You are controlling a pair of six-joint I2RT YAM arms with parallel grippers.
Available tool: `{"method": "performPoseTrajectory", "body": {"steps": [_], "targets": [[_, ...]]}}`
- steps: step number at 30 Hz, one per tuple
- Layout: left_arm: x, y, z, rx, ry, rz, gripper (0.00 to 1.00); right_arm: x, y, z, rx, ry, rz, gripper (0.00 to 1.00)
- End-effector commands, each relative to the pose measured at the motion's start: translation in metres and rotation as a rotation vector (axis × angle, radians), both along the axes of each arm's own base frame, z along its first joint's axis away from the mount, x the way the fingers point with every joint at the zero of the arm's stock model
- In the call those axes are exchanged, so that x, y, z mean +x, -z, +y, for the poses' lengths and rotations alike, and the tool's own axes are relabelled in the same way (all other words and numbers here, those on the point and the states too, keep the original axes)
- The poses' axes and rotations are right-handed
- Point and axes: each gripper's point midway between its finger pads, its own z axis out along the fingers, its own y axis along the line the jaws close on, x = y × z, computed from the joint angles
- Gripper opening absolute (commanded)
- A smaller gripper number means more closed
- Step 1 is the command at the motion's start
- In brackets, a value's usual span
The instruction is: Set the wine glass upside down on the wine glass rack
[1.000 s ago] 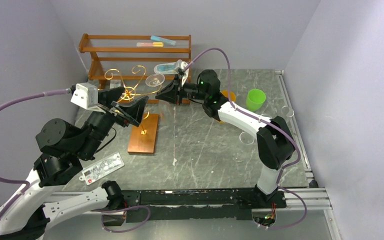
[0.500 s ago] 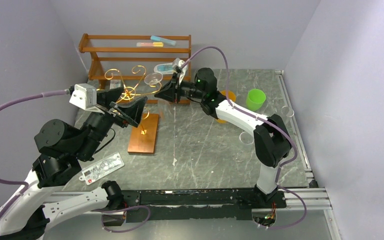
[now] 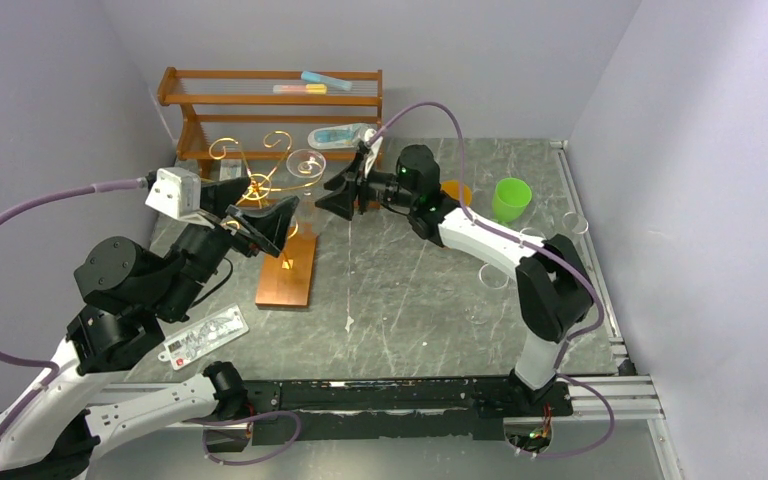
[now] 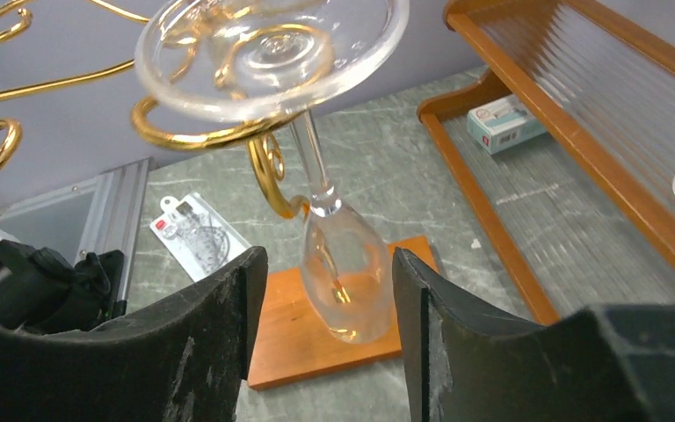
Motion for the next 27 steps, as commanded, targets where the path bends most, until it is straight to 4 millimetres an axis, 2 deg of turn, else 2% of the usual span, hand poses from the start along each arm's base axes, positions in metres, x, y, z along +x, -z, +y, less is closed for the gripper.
{"method": "performPoseTrajectory", "body": {"steps": [1, 6, 10, 13, 18, 20, 22, 25, 27], "targets": [[-0.002, -0.001, -0.001, 0.006, 0.017, 0.010, 0.96, -0.005, -0.026, -0.017, 0.032, 0.075, -0.058, 0.60], [-0.005, 0.000, 0.000, -0.004, 0.021, 0.021, 0.97, -0.009, -0.029, -0.045, 0.026, 0.209, -0.039, 0.66], [-0.007, 0.002, 0.001, -0.016, 0.028, 0.036, 0.96, -0.016, -0.043, -0.083, 0.019, 0.372, -0.004, 0.69], [-0.010, 0.003, 0.001, -0.022, 0.045, 0.043, 0.96, -0.014, -0.033, -0.119, -0.070, 0.556, 0.086, 0.69], [-0.014, 0.007, -0.007, -0.013, 0.090, 0.042, 0.97, -0.011, -0.017, -0.199, -0.256, 0.942, 0.227, 0.70], [-0.015, 0.010, -0.012, -0.005, 0.112, 0.042, 0.97, -0.014, -0.017, -0.223, -0.310, 1.056, 0.268, 0.72], [-0.014, 0.012, -0.018, 0.004, 0.130, 0.042, 0.97, -0.016, -0.012, -0.237, -0.351, 1.115, 0.301, 0.75], [-0.014, 0.014, -0.026, 0.013, 0.152, 0.046, 0.97, -0.013, 0.000, -0.240, -0.395, 1.144, 0.353, 0.75], [-0.013, 0.015, -0.030, 0.018, 0.163, 0.050, 0.96, -0.004, 0.014, -0.240, -0.432, 1.153, 0.388, 0.70]]}}
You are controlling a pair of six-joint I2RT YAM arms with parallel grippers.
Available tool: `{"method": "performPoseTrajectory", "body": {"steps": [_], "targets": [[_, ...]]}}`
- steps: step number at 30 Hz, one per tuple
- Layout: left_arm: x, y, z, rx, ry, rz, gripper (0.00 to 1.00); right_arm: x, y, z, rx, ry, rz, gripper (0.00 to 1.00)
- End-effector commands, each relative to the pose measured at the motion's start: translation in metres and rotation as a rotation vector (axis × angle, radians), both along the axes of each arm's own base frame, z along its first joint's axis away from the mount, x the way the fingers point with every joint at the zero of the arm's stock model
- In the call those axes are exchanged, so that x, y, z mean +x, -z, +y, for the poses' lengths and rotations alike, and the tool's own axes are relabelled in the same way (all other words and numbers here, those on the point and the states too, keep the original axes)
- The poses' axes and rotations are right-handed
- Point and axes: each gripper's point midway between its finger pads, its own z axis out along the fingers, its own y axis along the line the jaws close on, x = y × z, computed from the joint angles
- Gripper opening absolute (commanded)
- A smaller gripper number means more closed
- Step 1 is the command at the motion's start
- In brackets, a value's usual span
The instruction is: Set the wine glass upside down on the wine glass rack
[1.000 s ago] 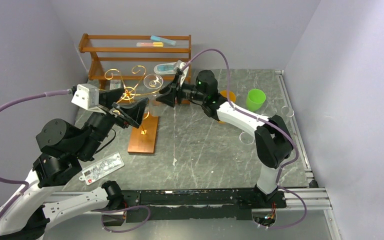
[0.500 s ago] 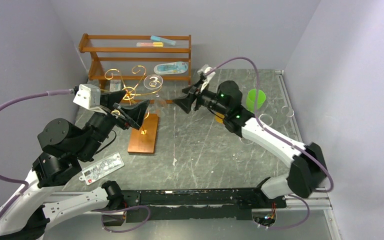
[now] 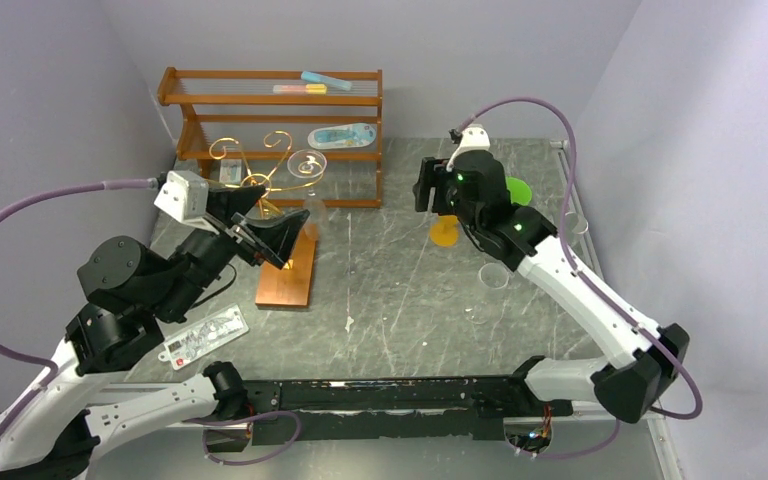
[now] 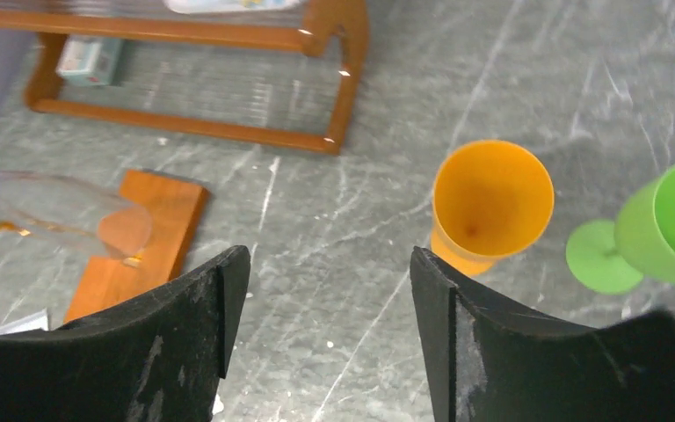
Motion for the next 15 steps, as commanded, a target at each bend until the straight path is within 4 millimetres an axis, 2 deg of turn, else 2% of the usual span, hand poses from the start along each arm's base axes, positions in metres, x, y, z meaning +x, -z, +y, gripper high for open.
{"method": "performPoseTrajectory", "body": {"steps": [1, 4, 8, 12, 15], "targets": [[0.000, 0.009, -0.017, 0.026, 0.056, 0.012, 0.97, 0.010, 0.053, -0.027, -0.120, 0.135, 0.190, 0.65], [0.001, 0.014, -0.022, 0.027, 0.068, 0.017, 0.96, 0.036, 0.074, -0.030, -0.112, 0.136, 0.252, 0.58], [0.003, 0.019, -0.029, 0.025, 0.079, 0.033, 0.96, 0.063, 0.100, -0.025, -0.084, 0.100, 0.296, 0.58], [0.008, 0.023, -0.033, 0.036, 0.070, 0.057, 0.97, 0.075, 0.125, -0.021, -0.101, 0.085, 0.330, 0.57], [0.011, 0.024, -0.037, 0.051, 0.065, 0.064, 0.97, 0.079, 0.142, -0.020, -0.130, 0.067, 0.363, 0.51]]}}
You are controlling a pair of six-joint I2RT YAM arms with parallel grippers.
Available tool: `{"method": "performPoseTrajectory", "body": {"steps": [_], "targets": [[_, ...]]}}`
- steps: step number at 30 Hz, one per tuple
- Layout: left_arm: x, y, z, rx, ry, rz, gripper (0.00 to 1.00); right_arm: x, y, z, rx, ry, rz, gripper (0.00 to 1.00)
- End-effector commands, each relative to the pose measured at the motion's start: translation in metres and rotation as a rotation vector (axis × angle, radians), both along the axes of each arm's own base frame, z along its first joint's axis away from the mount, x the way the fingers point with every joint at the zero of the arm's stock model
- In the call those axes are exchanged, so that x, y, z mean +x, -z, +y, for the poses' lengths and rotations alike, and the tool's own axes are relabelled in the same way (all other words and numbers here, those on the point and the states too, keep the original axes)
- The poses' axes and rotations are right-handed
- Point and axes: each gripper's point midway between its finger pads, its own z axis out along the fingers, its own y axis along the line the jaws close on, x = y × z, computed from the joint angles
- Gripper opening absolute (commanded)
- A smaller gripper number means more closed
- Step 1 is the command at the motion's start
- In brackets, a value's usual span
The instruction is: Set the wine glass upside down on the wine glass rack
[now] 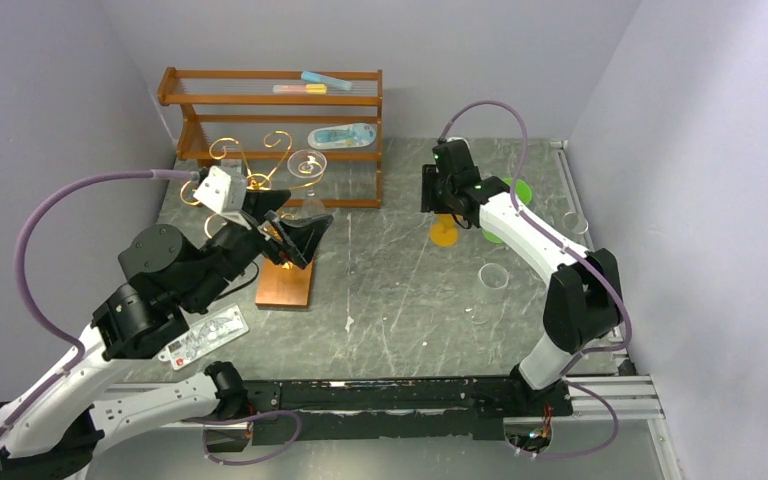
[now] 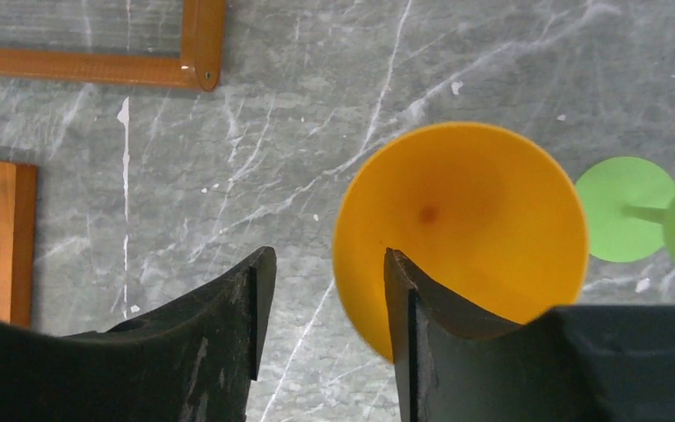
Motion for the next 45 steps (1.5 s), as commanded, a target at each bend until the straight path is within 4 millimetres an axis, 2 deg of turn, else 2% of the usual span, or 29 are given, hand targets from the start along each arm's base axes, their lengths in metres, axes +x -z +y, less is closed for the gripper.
{"method": "performPoseTrajectory", "body": {"steps": [1, 7, 10, 14, 18, 22, 24, 26, 30, 34, 39, 45], "targets": [[0.003, -0.001, -0.006, 0.002, 0.004, 0.010, 0.97, 0.011, 0.002, 0.010, 0.011, -0.054, -0.008, 0.47], [0.007, 0.001, -0.012, 0.001, 0.008, 0.023, 0.97, 0.009, 0.008, 0.010, -0.021, -0.091, 0.012, 0.14], [0.007, 0.001, -0.016, -0.008, 0.018, 0.026, 0.96, 0.005, 0.000, 0.007, -0.031, -0.095, 0.003, 0.00], [0.007, -0.001, -0.022, -0.023, 0.035, 0.033, 0.96, -0.007, -0.027, 0.012, 0.019, -0.127, -0.059, 0.00], [0.009, -0.006, -0.026, -0.055, 0.035, 0.062, 0.97, -0.024, -0.073, 0.021, 0.147, -0.184, -0.205, 0.00], [0.008, -0.010, -0.030, -0.098, 0.047, 0.080, 0.97, -0.048, -0.125, 0.021, 0.284, -0.219, -0.396, 0.00], [0.005, -0.017, -0.035, -0.136, 0.075, 0.080, 0.97, -0.061, -0.157, 0.023, 0.369, -0.252, -0.528, 0.00], [0.002, -0.024, -0.041, -0.182, 0.110, 0.083, 0.97, -0.084, -0.190, 0.023, 0.461, -0.304, -0.667, 0.00], [-0.002, -0.034, -0.057, -0.302, 0.179, 0.143, 0.97, -0.125, -0.233, 0.017, 0.632, -0.362, -0.872, 0.00], [0.004, -0.031, -0.071, -0.447, 0.187, 0.275, 0.96, -0.156, -0.263, 0.003, 0.753, -0.367, -1.020, 0.00], [0.016, -0.021, -0.084, -0.540, 0.162, 0.405, 0.95, -0.178, -0.292, -0.006, 0.880, -0.365, -1.086, 0.00], [0.017, -0.032, -0.107, -0.682, 0.256, 0.473, 0.97, -0.202, -0.306, -0.012, 1.049, -0.389, -1.127, 0.00]]}}
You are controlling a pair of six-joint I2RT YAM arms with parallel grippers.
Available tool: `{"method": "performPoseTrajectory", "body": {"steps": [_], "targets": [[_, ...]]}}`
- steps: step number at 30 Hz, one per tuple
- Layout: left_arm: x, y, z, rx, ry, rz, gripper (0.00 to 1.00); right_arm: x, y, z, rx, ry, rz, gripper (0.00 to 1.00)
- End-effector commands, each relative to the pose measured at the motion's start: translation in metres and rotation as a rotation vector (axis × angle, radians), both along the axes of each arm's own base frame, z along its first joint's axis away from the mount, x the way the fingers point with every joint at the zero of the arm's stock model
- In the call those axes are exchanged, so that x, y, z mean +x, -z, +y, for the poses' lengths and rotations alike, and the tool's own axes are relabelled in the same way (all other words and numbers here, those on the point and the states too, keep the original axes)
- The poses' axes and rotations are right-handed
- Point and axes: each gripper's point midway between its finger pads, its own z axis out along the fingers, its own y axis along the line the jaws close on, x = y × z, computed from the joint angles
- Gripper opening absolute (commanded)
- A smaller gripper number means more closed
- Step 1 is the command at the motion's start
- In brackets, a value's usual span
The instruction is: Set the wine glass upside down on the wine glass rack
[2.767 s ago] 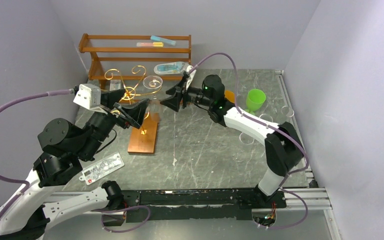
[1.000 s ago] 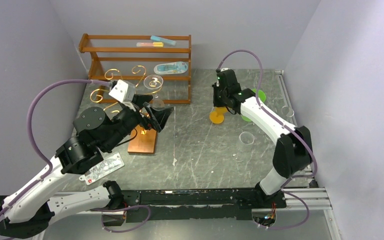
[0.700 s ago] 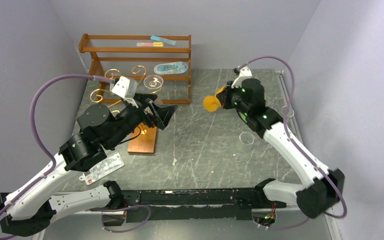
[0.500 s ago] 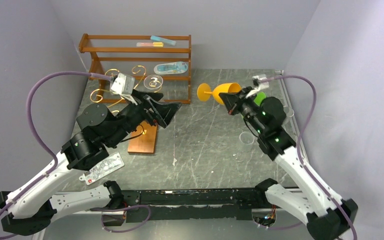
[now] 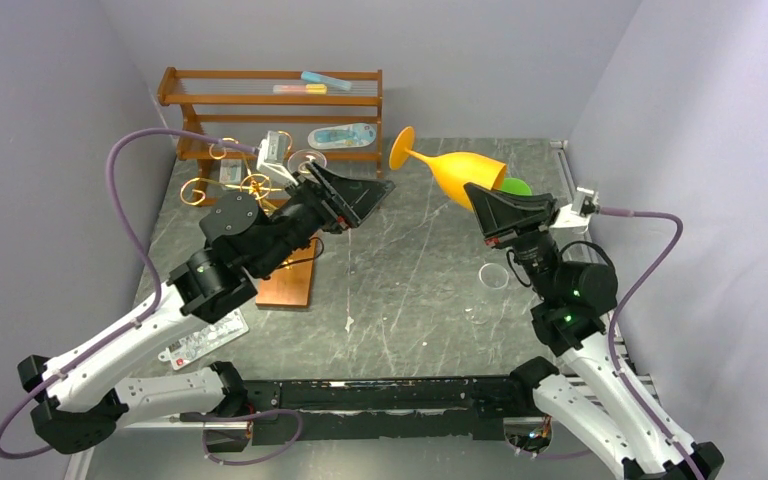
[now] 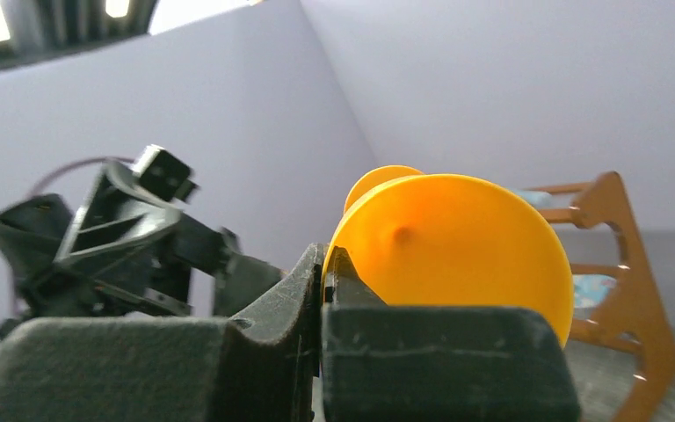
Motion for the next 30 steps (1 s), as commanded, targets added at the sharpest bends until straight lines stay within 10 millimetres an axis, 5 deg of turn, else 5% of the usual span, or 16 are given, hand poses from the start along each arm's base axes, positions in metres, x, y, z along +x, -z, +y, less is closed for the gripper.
{"method": "performPoseTrajectory", "body": {"steps": [1, 12, 26, 30], "targets": [[0.000, -0.019, -0.015, -0.189, 0.060, 0.067, 0.97, -0.024, -0.022, -0.007, 0.160, -0.094, -0.065, 0.00], [0.026, -0.022, -0.049, -0.331, 0.071, 0.088, 0.89, -0.033, -0.020, -0.002, 0.299, -0.236, -0.065, 0.00], [0.058, -0.030, -0.046, -0.366, -0.220, -0.013, 0.52, -0.033, -0.012, 0.009, 0.320, -0.334, -0.047, 0.00], [0.056, -0.040, -0.043, -0.413, -0.235, -0.071, 0.32, -0.034, -0.007, 0.014, 0.297, -0.350, -0.033, 0.00]]}}
